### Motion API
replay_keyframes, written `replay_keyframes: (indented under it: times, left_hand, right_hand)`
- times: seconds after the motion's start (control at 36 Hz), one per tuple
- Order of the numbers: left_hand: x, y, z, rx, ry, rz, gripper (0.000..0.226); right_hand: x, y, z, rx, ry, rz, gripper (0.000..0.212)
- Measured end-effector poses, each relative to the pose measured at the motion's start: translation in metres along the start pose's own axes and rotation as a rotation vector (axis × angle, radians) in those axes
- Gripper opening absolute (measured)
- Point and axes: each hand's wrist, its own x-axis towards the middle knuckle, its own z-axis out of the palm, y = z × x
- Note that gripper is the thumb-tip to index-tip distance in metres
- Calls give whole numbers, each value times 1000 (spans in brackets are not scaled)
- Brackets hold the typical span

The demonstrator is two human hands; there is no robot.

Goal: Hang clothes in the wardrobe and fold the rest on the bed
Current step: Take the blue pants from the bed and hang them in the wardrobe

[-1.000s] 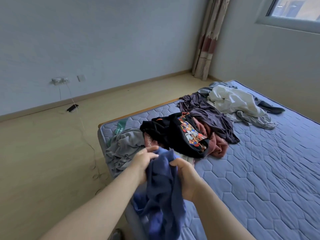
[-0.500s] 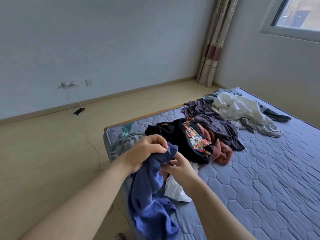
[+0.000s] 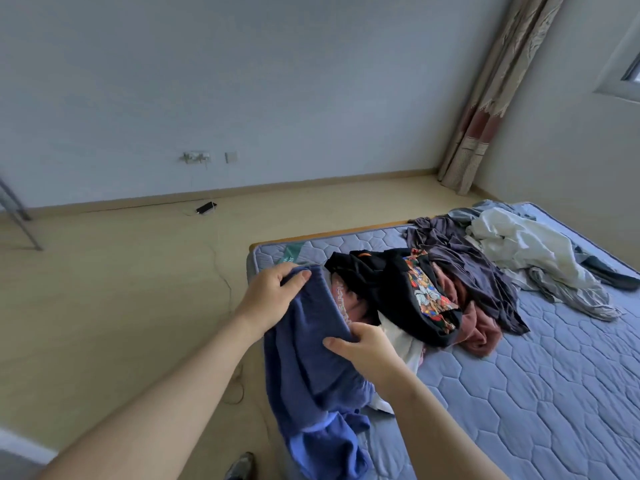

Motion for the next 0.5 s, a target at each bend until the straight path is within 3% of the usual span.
replay_keyframes:
  times: [0.17, 0.5]
  left_hand:
    - [-35, -4, -52, -227, 233, -90, 36]
    - [-157, -30, -184, -239, 578, -211, 21]
  right_hand:
    - [0, -40, 32, -10, -15, -104, 23]
    - [-44, -110, 174, -46, -539, -225, 21]
